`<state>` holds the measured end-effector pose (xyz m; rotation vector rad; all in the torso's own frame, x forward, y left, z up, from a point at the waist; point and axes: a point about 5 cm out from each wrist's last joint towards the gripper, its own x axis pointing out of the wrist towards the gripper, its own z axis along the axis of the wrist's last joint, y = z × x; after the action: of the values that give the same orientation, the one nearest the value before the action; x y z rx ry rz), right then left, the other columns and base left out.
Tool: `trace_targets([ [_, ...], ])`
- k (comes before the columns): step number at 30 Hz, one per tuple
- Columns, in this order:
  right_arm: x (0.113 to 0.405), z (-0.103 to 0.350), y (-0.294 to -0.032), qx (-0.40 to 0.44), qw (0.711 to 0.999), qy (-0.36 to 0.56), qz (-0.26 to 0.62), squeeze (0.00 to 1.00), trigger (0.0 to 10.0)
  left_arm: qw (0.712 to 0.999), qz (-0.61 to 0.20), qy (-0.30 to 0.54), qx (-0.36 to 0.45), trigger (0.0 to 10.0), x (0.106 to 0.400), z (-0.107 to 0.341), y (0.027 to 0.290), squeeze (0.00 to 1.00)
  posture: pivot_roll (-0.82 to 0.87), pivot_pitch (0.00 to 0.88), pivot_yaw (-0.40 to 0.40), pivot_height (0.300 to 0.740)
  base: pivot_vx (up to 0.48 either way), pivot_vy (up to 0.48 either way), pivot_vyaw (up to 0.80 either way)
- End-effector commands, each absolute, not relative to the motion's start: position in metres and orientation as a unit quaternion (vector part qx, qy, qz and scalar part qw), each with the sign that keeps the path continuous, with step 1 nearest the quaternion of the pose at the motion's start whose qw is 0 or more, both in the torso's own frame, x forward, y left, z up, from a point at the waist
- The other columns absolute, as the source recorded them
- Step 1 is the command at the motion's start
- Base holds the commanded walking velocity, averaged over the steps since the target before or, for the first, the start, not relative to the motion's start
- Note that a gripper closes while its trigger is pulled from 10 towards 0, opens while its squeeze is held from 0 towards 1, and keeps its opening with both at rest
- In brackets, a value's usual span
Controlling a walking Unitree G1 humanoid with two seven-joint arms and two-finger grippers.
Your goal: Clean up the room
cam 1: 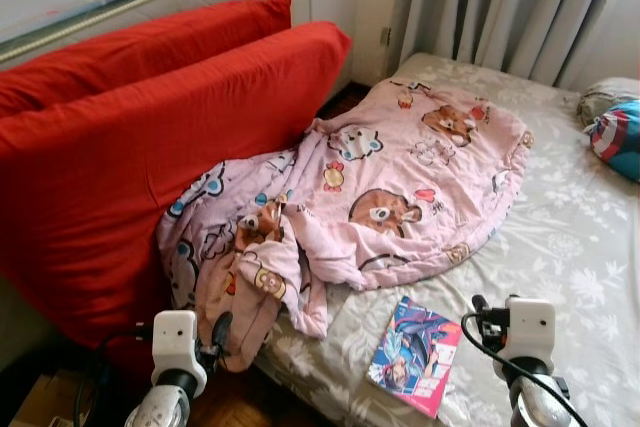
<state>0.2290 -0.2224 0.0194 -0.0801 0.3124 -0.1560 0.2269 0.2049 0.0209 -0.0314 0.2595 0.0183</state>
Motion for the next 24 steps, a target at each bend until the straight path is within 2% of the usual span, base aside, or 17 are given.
trace_targets([
  [1, 0.236, 0.029, -0.224, -0.025, 0.984, 0.159, -0.078, 0.00, 10.0, 0.989, 0.008, 0.142, -0.030, 10.0, 0.233, 0.028, 0.205, 0.00, -0.04, 0.028, -0.012, 0.740, 0.000, 0.000, 0.00],
  [6, 0.241, 0.031, -0.218, -0.019, 0.984, 0.168, -0.055, 0.00, 10.0, 0.987, -0.010, 0.162, -0.019, 10.0, 0.238, 0.033, 0.204, 0.00, -0.03, 0.028, -0.017, 0.740, 0.000, 0.000, 0.00],
  [10, 0.239, 0.036, -0.216, 0.004, 0.990, 0.125, -0.067, 0.00, 10.0, 0.992, 0.033, 0.123, -0.017, 10.0, 0.235, 0.037, 0.215, 0.00, -0.03, 0.050, -0.016, 0.740, 0.000, 0.000, 0.00],
  [19, 0.233, 0.039, -0.209, 0.006, 0.992, 0.113, -0.062, 0.00, 10.0, 0.995, 0.036, 0.095, -0.025, 10.0, 0.227, 0.050, 0.216, 0.00, -0.02, 0.083, -0.007, 0.740, 0.000, 0.000, 0.00],
  [24, 0.234, 0.041, -0.209, 0.002, 0.992, 0.103, -0.071, 0.00, 10.0, 0.996, 0.032, 0.087, -0.022, 10.0, 0.232, 0.053, 0.214, 0.00, -0.03, 0.099, 0.002, 0.740, 0.000, 0.000, 0.00],
])
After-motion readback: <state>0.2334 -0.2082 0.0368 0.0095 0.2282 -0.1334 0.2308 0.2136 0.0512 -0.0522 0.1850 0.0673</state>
